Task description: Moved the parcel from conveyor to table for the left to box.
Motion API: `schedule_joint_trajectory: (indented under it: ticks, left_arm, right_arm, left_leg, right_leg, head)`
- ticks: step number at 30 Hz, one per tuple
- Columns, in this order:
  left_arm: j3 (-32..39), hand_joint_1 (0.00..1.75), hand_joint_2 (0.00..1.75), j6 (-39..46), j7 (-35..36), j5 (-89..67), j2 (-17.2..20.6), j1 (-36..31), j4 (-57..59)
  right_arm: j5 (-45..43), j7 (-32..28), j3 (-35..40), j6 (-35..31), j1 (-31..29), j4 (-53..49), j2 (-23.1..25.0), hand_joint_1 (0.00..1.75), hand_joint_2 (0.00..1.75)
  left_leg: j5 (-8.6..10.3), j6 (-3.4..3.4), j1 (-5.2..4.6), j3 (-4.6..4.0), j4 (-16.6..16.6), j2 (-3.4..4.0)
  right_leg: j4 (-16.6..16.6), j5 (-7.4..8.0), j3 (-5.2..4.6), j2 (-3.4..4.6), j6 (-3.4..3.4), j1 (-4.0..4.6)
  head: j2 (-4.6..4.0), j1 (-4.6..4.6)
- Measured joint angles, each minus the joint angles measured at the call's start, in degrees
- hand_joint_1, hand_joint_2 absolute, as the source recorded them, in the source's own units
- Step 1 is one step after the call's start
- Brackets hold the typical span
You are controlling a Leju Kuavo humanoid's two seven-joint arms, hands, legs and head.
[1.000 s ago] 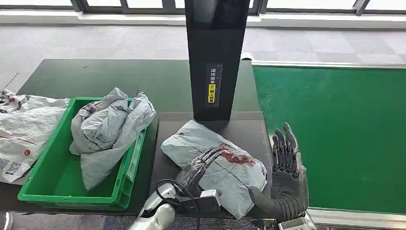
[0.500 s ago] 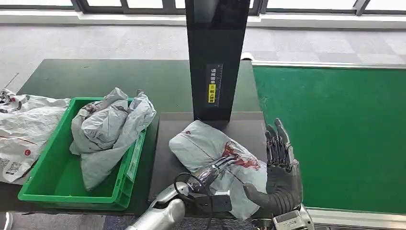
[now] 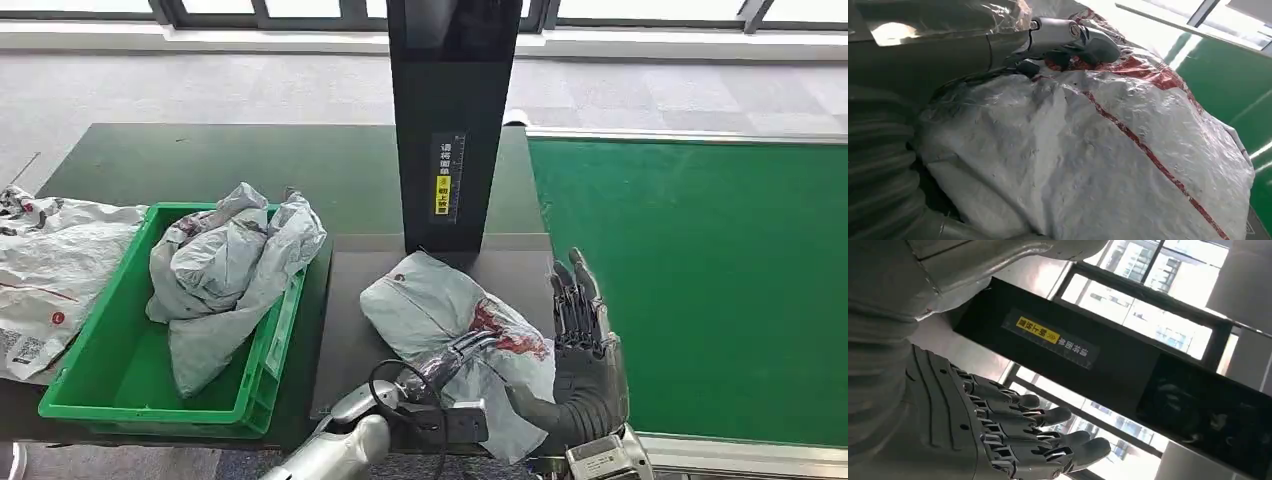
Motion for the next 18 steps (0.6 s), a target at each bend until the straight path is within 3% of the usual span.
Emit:
schedule_joint_trajectory:
  ticks: [1,2,18]
  left_arm:
    - [0.0,0.0,1.75,0.0,0.0,0.0,-0.02,-0.05,0.09]
    - [0.0,1.75,1.75,0.04,0.0,0.0,-0.02,-0.12,0.2]
    - [-0.02,1.75,1.75,6.73,0.63,-0.98,-0.17,-1.2,1.55]
  right_arm:
    - [0.0,0.0,0.0,0.0,0.0,0.0,0.0,0.0,1.75]
    - [0.0,0.0,0.0,0.0,0.0,0.0,0.0,0.0,1.75]
    - [0.55,-0.02,-0.37,-0.17,1.01,-0.02,0.52,0.0,1.75]
  left_leg:
    - [0.0,0.0,0.0,0.0,0.0,0.0]
    - [0.0,0.0,0.0,0.0,0.0,0.0]
    - [0.01,0.0,0.0,0.02,0.0,0.0]
  right_leg:
    - [0.0,0.0,0.0,0.0,0.0,0.0]
    - [0.0,0.0,0.0,0.0,0.0,0.0]
    - [0.0,0.0,0.01,0.0,0.0,0.0]
  head:
    - [0.0,0.0]
    - [0.0,0.0]
    - [0.0,0.0]
